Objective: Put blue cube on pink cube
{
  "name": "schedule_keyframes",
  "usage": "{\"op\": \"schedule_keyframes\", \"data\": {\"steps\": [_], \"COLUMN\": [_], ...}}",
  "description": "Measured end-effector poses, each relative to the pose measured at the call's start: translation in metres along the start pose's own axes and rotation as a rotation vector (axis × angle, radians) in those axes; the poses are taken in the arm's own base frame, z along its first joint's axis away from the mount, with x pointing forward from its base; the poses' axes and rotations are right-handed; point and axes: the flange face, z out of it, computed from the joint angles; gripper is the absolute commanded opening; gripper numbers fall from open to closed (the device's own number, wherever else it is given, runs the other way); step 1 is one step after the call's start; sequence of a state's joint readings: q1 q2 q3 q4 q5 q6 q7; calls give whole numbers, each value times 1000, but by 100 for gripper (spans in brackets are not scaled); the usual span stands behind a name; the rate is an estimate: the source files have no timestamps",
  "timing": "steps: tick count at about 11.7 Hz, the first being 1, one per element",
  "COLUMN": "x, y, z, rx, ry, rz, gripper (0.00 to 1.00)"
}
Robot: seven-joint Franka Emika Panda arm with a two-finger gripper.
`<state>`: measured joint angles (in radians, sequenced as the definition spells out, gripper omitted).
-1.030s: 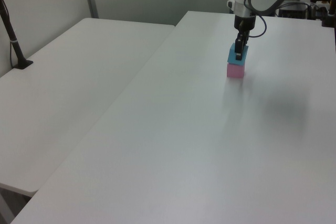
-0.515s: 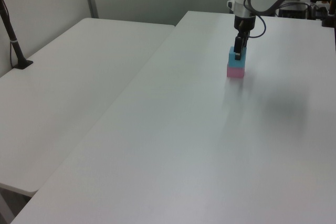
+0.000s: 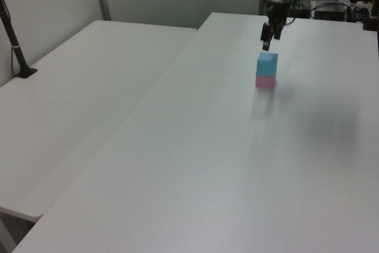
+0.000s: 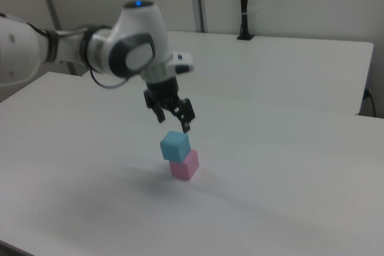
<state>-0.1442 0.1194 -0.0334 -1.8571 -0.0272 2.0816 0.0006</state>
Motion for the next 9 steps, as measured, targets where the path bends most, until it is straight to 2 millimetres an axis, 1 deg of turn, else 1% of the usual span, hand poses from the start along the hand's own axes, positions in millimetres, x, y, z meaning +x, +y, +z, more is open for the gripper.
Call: {"op": "schedule_keyframes", "data": {"steps": [2, 3, 4, 6, 8, 9], "x": [-6, -12, -18, -34, -49, -53], "y": [3, 4, 4, -1, -16, -25], "z": [-69, -101, -127, -162, -186, -194], "rx": [0, 0, 1, 3, 13, 26], "ry": [-24, -33, -34, -26, -12, -3], "rz": [34, 39, 39, 31, 26, 35], "gripper": [100, 100, 100, 100, 100, 100]}}
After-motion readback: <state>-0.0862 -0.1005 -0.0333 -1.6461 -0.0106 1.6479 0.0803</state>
